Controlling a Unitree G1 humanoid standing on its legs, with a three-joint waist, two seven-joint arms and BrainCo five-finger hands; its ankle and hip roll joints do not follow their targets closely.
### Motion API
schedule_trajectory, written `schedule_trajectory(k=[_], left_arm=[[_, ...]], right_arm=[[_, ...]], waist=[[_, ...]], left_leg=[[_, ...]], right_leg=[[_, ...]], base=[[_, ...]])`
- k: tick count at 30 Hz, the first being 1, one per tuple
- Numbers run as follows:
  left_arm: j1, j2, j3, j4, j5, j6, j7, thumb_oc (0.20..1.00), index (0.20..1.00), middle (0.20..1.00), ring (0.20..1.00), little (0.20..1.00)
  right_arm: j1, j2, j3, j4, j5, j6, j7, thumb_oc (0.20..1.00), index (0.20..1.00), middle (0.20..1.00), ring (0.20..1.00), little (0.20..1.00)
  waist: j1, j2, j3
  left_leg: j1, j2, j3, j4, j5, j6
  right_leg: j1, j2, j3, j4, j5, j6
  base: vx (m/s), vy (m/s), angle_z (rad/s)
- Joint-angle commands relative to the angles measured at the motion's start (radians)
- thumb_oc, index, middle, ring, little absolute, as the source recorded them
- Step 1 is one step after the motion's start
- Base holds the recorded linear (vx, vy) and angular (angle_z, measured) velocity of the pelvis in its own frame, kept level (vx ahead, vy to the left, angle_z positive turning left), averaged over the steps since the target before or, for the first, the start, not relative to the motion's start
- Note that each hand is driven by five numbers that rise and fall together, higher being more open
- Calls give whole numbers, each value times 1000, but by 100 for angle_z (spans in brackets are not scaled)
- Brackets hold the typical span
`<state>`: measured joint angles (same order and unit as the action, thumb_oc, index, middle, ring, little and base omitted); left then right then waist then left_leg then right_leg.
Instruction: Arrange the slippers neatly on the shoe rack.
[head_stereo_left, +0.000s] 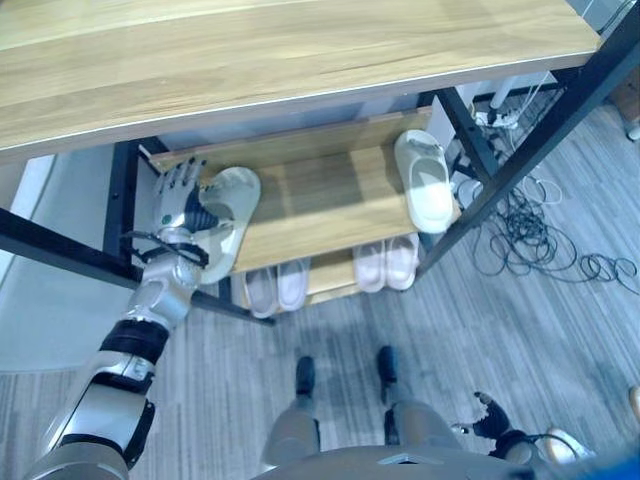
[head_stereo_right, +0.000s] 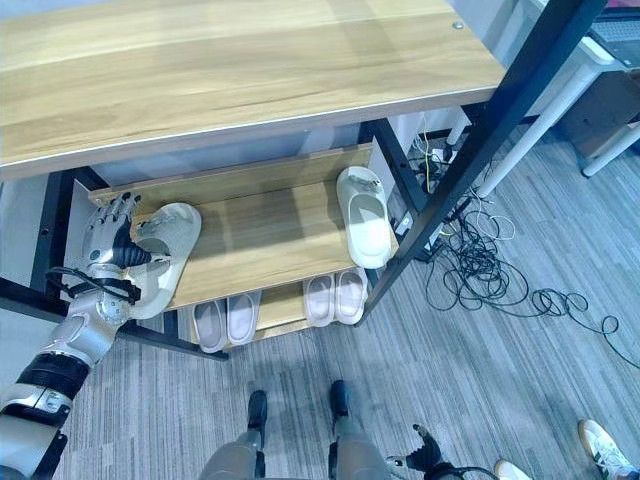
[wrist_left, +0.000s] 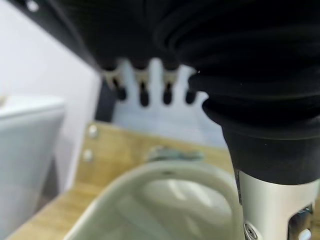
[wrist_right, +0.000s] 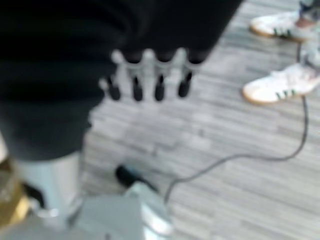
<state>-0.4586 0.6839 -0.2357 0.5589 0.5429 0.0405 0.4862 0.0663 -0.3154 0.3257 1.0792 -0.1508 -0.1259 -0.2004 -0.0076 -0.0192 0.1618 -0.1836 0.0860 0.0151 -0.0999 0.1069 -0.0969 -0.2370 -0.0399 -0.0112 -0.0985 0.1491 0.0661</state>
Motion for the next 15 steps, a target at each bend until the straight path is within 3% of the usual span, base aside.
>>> schedule_trajectory(k=[1,15], left_arm=[[-118,94,1,46,54,25,42,1000,1000,1000,1000,1000],[-160,116,-24,94,73,49,44,1000,1000,1000,1000,1000]], right_arm=[[-24,-27,30,-39,-7,-3,-11,1000,1000,1000,1000,1000],[-26,-22,45,-41,-4,-4,-6,1000,1000,1000,1000,1000]], waist=[[-4,3,33],[-4,-6,43]], left_leg=[[-40,-29,-36,13,-44,42],[-44,-29,-34,13,-44,44]], right_leg=[[51,-39,-13,53,-142,78],[44,-40,-14,56,-140,79]], base=[[0,0,0],[0,0,0]])
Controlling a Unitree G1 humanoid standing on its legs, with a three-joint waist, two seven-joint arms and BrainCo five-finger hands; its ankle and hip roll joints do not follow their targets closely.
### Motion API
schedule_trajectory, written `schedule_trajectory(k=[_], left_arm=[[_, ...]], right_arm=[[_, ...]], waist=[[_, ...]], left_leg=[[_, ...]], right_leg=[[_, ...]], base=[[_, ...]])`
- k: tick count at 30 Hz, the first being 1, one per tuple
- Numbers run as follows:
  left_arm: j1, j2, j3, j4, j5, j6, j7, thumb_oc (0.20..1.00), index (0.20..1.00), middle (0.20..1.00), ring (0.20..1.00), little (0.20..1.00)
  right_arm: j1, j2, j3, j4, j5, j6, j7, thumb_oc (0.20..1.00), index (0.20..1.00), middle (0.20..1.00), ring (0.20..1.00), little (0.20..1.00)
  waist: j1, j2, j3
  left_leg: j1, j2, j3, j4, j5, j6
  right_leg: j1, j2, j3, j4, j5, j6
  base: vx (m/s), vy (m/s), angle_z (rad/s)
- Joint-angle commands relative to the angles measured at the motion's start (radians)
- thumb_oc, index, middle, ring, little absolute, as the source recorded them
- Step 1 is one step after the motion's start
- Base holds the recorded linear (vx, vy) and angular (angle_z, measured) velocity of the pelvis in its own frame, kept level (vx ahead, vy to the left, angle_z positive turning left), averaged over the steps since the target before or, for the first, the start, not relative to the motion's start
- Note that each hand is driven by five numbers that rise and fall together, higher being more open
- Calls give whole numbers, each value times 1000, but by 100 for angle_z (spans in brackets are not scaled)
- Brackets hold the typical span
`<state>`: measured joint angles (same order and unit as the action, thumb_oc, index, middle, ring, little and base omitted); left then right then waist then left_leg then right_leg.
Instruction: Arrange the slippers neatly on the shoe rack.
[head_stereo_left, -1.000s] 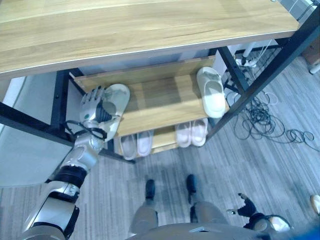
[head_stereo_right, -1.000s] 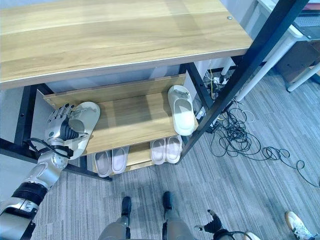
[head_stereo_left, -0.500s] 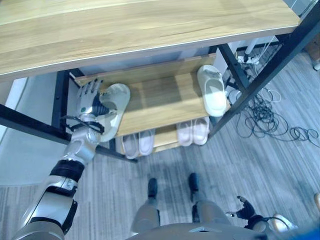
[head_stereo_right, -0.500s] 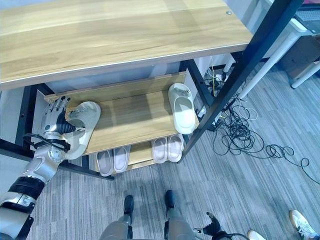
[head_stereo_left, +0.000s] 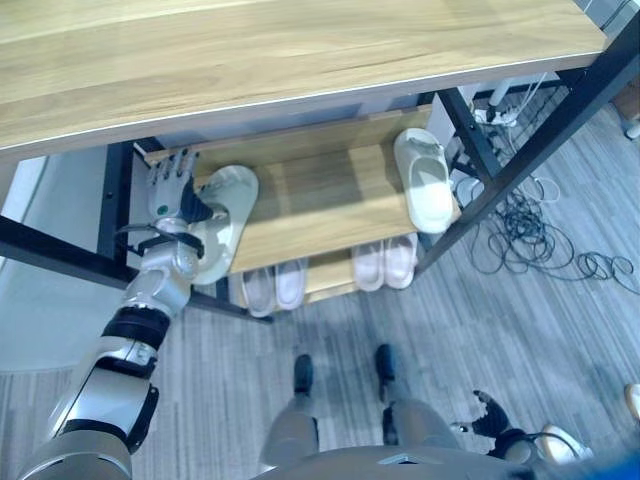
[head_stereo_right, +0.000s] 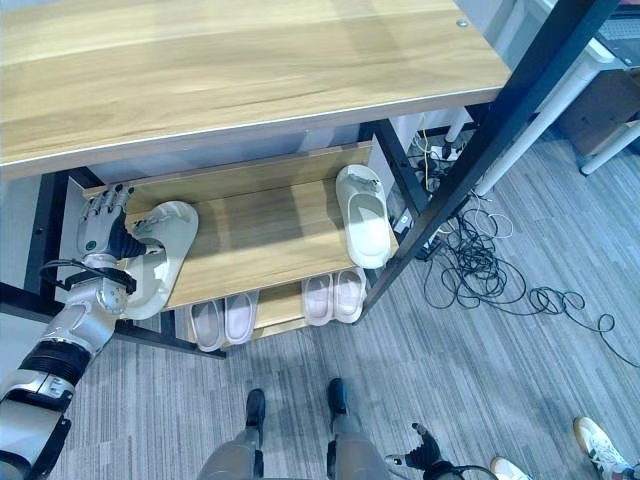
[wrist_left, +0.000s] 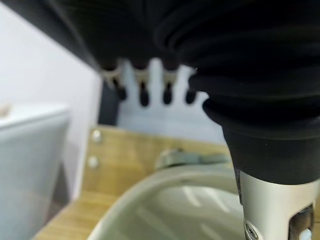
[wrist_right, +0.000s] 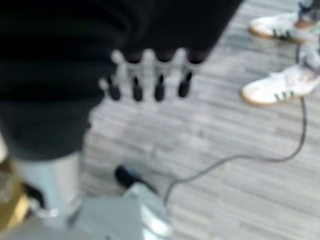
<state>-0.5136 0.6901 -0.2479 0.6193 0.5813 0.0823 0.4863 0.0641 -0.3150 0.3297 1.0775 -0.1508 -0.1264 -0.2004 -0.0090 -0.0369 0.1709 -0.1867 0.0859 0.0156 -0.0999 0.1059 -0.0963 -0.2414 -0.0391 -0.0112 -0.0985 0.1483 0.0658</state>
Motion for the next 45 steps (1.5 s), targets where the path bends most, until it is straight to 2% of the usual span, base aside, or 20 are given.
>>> schedule_trajectory(k=[1,2,3,4,9,10,17,19,23,36,45], left_arm=[[-107,107,-12,35,32,8,43,1000,1000,1000,1000,1000],[-108,99,-14,40,25,8,39,514,514,514,514,514],[-108,99,-14,40,25,9,39,514,514,514,514,514],[-108,91,-16,49,20,9,33,200,200,200,200,200],[-112,46,-8,68,-31,1,28,200,200,200,200,200],[-112,13,-2,63,-65,-9,33,200,200,200,200,200],[-110,-52,-22,33,-102,-37,25,200,200,200,200,200],[-112,-113,-12,3,-152,-39,32,200,200,200,200,200],[-223,-169,-62,88,-191,-25,70,200,200,200,200,200],[-420,-219,-162,153,-198,-13,115,200,200,200,200,200],[-453,-265,-181,143,-181,-4,118,200,200,200,200,200]], right_arm=[[-25,-22,41,-40,-2,-3,-5,1000,1000,1000,1000,1000],[-28,-19,43,-40,-2,-3,-7,1000,1000,1000,1000,1000],[-28,-19,44,-40,-2,-3,-7,1000,1000,1000,1000,1000],[-30,-17,45,-39,-2,0,-6,1000,1000,1000,1000,1000],[-38,-14,47,-45,3,4,-4,1000,1000,1000,1000,1000],[-43,-13,50,-49,5,6,-3,1000,1000,1000,1000,1000],[-60,-12,55,-43,8,10,-2,1000,1000,1000,1000,1000],[-64,-4,63,-48,7,18,-4,1000,1000,1000,1000,1000],[-110,-26,82,-50,13,27,-9,1000,1000,1000,1000,1000],[-150,-53,107,-18,27,28,-39,1000,1000,1000,1000,1000],[-165,-47,110,-2,47,23,-42,1000,1000,1000,1000,1000]], waist=[[-2,12,35],[-2,10,38],[-2,10,38],[-2,10,39],[-5,5,43],[-6,4,46],[-7,5,54],[-7,8,60],[-18,10,83],[-43,13,137],[-49,16,158]], left_leg=[[-42,-29,-35,13,-42,44],[-43,-30,-36,13,-43,44],[-43,-30,-35,13,-42,44],[-44,-30,-36,13,-42,44],[-43,-32,-34,13,-42,47],[-43,-32,-32,14,-41,48],[-45,-33,-32,18,-42,48],[-47,-33,-32,19,-40,49],[-64,-31,-34,23,-29,48],[-104,-21,-20,44,-19,46],[-116,-18,-11,49,-17,45]], right_leg=[[48,-41,-15,56,-139,80],[46,-42,-16,58,-139,80],[46,-42,-16,58,-139,80],[45,-42,-16,58,-140,80],[43,-41,-14,61,-141,78],[42,-41,-13,64,-141,76],[39,-41,-12,70,-145,72],[35,-40,-12,75,-147,68],[10,-35,-7,89,-144,65],[-58,-34,23,126,-137,62],[-83,-30,34,141,-139,58]], base=[[0,0,0],[0,0,0],[0,0,0],[0,0,0],[0,0,0],[0,0,0],[0,0,0],[0,0,0],[-43,-40,1],[-20,-31,-6],[-2,-24,-1]])
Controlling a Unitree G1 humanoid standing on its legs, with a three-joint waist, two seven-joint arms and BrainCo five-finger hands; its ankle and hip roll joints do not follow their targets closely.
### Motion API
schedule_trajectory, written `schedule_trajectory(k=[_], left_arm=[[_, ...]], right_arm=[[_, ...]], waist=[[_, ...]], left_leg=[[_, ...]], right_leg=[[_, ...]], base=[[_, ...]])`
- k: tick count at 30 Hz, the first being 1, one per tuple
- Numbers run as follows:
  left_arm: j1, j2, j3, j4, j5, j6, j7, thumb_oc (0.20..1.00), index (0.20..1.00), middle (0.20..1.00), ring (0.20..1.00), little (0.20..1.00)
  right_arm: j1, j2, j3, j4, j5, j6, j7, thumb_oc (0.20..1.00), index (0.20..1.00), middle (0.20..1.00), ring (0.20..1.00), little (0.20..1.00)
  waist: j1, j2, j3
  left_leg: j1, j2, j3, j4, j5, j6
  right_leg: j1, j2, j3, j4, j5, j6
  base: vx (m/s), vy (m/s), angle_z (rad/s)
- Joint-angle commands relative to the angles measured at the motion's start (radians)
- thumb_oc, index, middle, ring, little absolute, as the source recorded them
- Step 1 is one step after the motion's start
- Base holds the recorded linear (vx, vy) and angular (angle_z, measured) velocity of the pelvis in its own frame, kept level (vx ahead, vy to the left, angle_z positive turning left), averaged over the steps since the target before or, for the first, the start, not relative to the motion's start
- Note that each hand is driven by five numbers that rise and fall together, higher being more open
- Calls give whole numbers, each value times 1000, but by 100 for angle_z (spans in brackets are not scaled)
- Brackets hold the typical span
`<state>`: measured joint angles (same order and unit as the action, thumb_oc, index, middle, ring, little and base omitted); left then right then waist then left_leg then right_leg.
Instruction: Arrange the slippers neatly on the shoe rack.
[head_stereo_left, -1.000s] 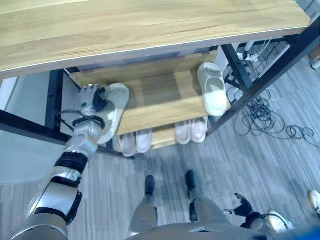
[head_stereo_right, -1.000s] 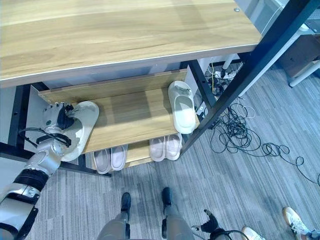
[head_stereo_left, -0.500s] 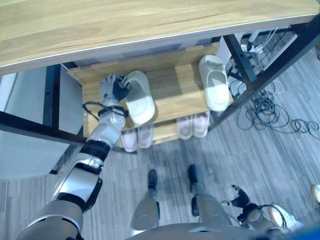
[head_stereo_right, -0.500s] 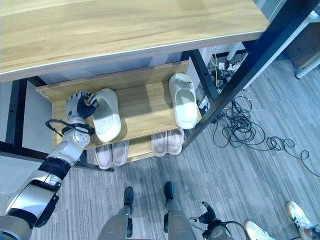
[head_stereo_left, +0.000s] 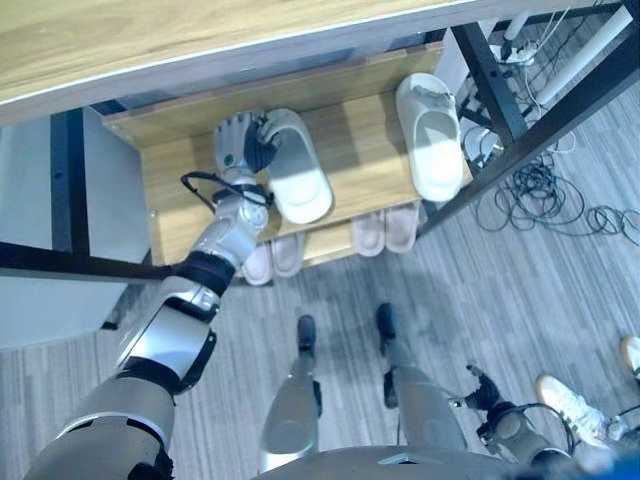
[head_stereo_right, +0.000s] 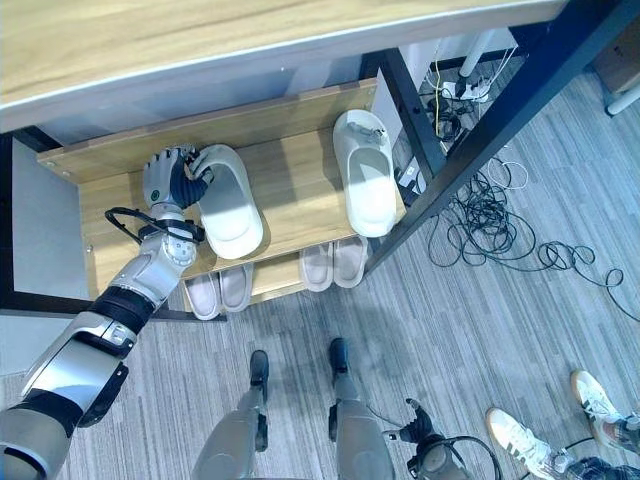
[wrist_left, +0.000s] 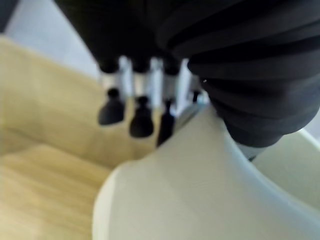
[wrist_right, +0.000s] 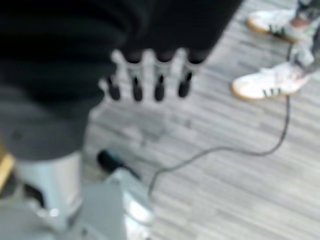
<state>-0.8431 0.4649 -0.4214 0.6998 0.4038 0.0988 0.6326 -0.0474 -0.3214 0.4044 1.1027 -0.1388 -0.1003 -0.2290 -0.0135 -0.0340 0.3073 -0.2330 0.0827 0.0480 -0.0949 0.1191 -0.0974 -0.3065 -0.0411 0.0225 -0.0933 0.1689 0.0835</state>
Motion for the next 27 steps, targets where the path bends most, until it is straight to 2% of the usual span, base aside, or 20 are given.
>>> schedule_trajectory(k=[1,2,5,16,27], left_arm=[[-124,-40,-7,62,-3,-21,-28,200,200,200,200,200],[-120,-73,-20,48,24,-17,-20,200,200,200,200,200],[-107,-106,-27,43,30,-15,-12,200,200,200,200,200],[-16,-136,-8,-39,38,-17,-8,200,200,200,200,200],[-57,-192,-31,22,12,-16,-1,200,200,200,200,200]], right_arm=[[-54,-41,35,-27,35,-3,-13,1000,1000,1000,1000,1000],[-57,-30,41,-20,44,-7,-8,1000,1000,1000,1000,1000],[-75,-28,48,-23,49,-9,-11,1000,1000,1000,1000,1000],[-87,-26,41,-29,48,-6,-24,1000,1000,1000,1000,1000],[-99,-35,60,-5,49,-1,-25,1000,1000,1000,1000,1000]], waist=[[-45,13,21],[-48,16,25],[-47,21,26],[-39,41,32],[-46,51,40]], left_leg=[[-70,-15,-44,44,-30,46],[-67,-14,-40,39,-30,44],[-64,-12,-36,38,-30,44],[-49,-9,-30,33,-32,42],[-47,-5,-24,34,-27,38]], right_leg=[[-18,-28,1,136,-160,41],[-20,-26,3,138,-164,37],[-26,-22,8,140,-166,34],[-21,-15,12,145,-173,25],[-26,-11,13,147,-174,20]], base=[[13,-49,1],[16,-62,1],[18,-55,1],[7,-14,-5],[-1,-9,-1]])
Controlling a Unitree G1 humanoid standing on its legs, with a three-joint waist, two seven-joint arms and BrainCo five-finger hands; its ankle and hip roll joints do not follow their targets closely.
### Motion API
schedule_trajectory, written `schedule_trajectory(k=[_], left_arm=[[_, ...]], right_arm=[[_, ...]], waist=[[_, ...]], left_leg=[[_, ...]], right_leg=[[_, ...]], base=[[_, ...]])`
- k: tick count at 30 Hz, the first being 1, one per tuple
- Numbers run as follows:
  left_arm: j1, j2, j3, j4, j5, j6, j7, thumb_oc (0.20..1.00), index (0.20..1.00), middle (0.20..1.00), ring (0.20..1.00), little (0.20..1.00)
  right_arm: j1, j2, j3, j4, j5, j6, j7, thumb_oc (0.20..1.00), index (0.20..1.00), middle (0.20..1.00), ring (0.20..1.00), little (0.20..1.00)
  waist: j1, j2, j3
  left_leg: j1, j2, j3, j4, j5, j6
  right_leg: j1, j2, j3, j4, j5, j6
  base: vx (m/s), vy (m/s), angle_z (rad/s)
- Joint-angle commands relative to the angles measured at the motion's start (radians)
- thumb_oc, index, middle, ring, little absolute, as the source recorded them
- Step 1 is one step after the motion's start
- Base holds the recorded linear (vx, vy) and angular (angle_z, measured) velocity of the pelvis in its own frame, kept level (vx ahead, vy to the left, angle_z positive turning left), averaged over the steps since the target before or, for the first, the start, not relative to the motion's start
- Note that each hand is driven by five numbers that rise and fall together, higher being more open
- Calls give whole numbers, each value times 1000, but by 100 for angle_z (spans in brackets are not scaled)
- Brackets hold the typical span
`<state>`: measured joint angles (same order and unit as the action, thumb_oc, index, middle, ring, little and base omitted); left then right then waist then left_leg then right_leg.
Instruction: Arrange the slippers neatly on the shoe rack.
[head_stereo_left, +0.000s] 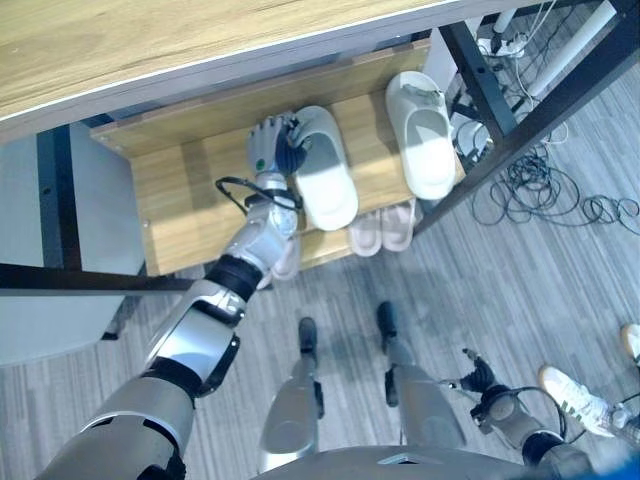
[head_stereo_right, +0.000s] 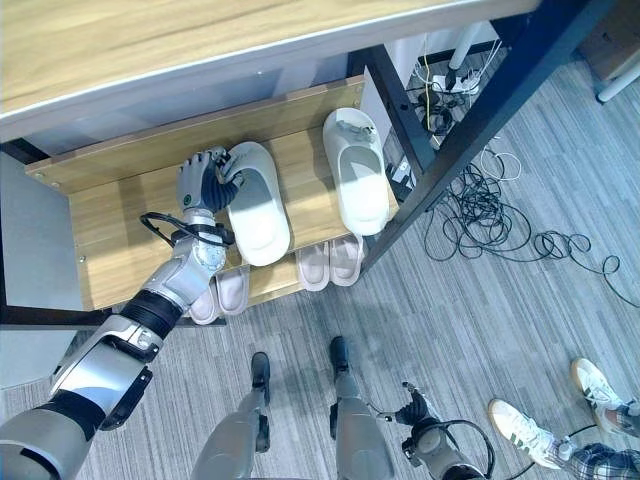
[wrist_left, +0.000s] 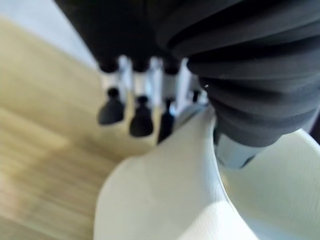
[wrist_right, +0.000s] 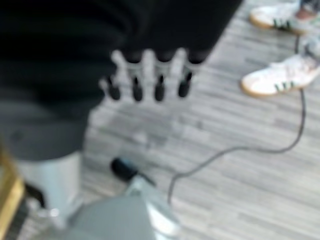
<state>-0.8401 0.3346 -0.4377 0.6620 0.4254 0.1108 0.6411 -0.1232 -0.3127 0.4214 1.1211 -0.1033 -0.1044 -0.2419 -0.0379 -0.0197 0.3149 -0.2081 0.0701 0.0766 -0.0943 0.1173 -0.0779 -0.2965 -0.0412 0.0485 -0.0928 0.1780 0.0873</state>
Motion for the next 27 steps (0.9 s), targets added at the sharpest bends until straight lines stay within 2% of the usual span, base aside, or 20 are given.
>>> schedule_trajectory(k=[1,9,12,19,27], left_arm=[[-68,-73,-19,64,-12,-27,-9,200,200,200,200,200],[-88,-108,-30,104,-29,-26,1,200,200,200,200,200],[-138,-107,-71,181,13,-11,5,200,200,200,200,200],[-199,-82,-90,342,22,16,8,200,200,200,200,200],[-237,-56,-109,391,34,20,1,200,200,200,200,200]], right_arm=[[-25,-43,48,-23,9,4,-14,1000,1000,1000,1000,1000],[-56,-47,45,-15,22,8,-24,1000,1000,1000,1000,1000],[-75,-55,53,-1,16,5,-38,1000,1000,1000,1000,1000],[-72,-76,52,35,0,-1,-71,1000,1000,1000,1000,1000],[-64,-81,44,53,1,-5,-76,1000,1000,1000,1000,1000]], waist=[[-25,39,35],[-32,52,40],[-40,54,43],[-56,41,43],[-61,31,35]], left_leg=[[-72,7,-50,34,-25,19],[-69,6,-38,30,-24,19],[-77,10,-31,23,-17,17],[-90,18,-24,31,-19,16],[-99,18,-27,38,-23,15]], right_leg=[[-37,-10,-10,148,-183,17],[-46,-9,2,154,-182,18],[-59,-8,9,150,-175,23],[-81,-5,13,155,-168,25],[-85,-6,3,155,-167,28]], base=[[-1,-14,-6],[4,-7,-8],[-6,-2,-3],[-4,-3,-2],[0,0,-4]])
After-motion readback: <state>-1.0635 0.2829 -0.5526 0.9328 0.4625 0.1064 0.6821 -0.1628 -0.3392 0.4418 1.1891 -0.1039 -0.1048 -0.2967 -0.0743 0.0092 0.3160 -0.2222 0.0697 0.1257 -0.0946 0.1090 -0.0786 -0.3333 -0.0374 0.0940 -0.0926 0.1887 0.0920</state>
